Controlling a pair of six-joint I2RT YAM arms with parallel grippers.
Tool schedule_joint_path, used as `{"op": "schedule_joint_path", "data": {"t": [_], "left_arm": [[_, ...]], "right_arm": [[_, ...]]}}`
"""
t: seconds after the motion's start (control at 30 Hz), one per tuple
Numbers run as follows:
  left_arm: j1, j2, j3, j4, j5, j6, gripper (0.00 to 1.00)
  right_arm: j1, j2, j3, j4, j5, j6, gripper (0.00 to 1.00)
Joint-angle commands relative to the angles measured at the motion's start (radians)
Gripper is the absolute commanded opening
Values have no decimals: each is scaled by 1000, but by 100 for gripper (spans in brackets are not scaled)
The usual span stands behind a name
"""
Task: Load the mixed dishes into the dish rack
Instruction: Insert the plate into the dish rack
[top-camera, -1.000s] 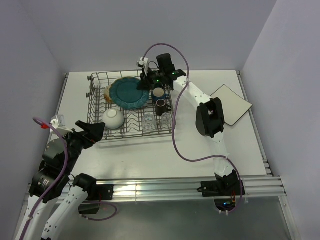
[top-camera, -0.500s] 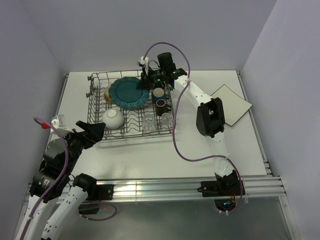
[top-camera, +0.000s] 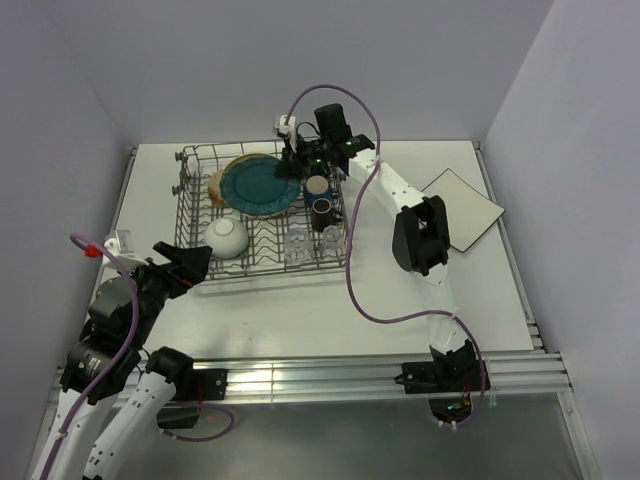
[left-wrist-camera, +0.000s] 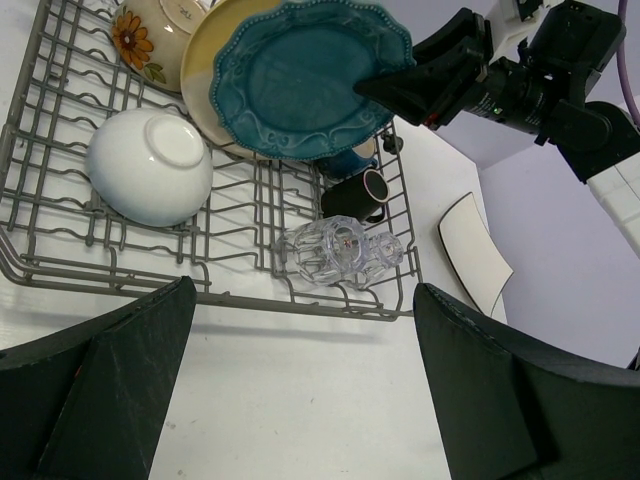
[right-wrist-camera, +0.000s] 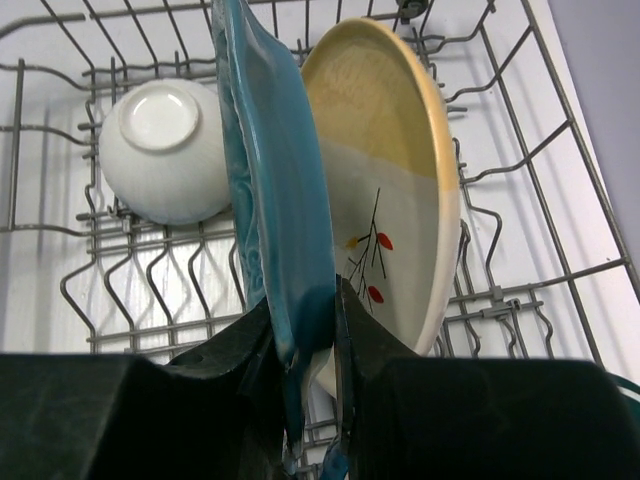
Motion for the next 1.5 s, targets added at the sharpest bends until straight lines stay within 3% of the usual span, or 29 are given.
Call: {"op": "schedule_joint_path", "data": {"t": [0.0, 0.27, 0.63, 1.33, 1.47], "left_arm": [[0, 6, -5, 29, 7, 0, 97], [0, -2, -11, 26, 6, -2, 98], [0, -5, -19, 31, 10, -8, 98], [0, -8, -11, 15, 4, -11, 97], [0, -11, -10, 14, 2, -9, 98]], "right_arm": [[21, -71, 27, 40, -41, -80, 0], [25, -98, -32, -7, -58, -142, 0], [71, -48, 25, -151, 11, -243, 0], [81, 21, 31, -41, 147, -70, 3], [71, 5, -1, -23, 138, -37, 7]]}}
